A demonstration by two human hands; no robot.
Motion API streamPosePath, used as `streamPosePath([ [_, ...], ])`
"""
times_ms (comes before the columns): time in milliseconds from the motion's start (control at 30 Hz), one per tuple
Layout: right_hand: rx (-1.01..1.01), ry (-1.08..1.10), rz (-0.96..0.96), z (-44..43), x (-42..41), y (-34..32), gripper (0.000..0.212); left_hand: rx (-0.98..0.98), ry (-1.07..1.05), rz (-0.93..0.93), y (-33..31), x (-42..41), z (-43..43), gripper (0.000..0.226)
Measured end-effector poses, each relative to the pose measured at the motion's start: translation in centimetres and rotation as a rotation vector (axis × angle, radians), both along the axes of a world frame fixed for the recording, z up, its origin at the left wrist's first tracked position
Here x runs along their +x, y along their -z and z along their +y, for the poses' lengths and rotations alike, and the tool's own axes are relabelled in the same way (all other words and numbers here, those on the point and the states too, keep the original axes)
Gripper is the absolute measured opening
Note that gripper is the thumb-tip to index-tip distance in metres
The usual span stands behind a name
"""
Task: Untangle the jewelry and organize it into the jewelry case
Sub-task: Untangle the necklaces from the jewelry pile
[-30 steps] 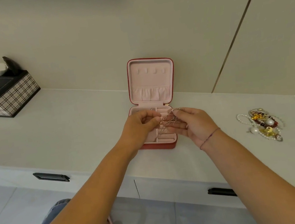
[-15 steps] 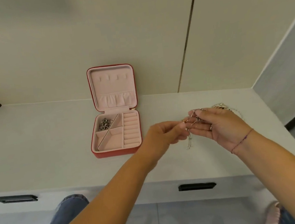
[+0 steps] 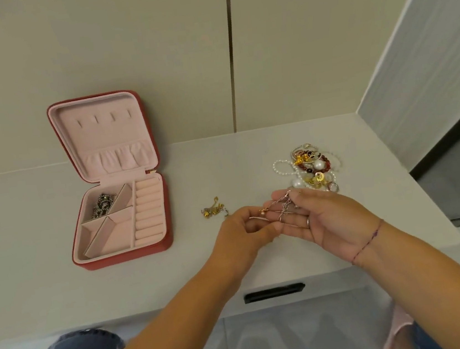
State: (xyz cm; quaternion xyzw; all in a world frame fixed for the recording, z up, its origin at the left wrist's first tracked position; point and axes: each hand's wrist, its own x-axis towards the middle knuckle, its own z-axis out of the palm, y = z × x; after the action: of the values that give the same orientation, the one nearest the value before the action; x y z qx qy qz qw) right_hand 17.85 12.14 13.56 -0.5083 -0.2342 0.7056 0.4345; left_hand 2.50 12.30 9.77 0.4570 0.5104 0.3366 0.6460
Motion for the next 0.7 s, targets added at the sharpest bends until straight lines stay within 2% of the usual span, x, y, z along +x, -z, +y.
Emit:
streamPosePath([
  [100,-0.002,-0.007,-0.041,0.6,0.6,0.5,0.026,0.014,0.016,0.004,0.0,0.3,0.5,0.026],
  [200,0.006,-0.038,-0.161,1.1,1.2,1.1,0.024,0.016,0.002,0.018,0.1,0.1,0.7,0.023],
  [333,0.032,-0.11,-0.362,1.3,1.3,2.0,0.022,0.073,0.017,0.118,0.3,-0.9,0.8,0.017],
  [500,0.08,-0.197,-0.478,1.1,1.2,2.5,0.02,0.117,-0.043,0.232,0.3,-2.5,0.9,0.016],
  [700,0.168,-0.193,-0.632,1.0,1.8,2.2,0.014,0.136,-0.053,0.319,0.6,-3.2,1.4,0.015],
])
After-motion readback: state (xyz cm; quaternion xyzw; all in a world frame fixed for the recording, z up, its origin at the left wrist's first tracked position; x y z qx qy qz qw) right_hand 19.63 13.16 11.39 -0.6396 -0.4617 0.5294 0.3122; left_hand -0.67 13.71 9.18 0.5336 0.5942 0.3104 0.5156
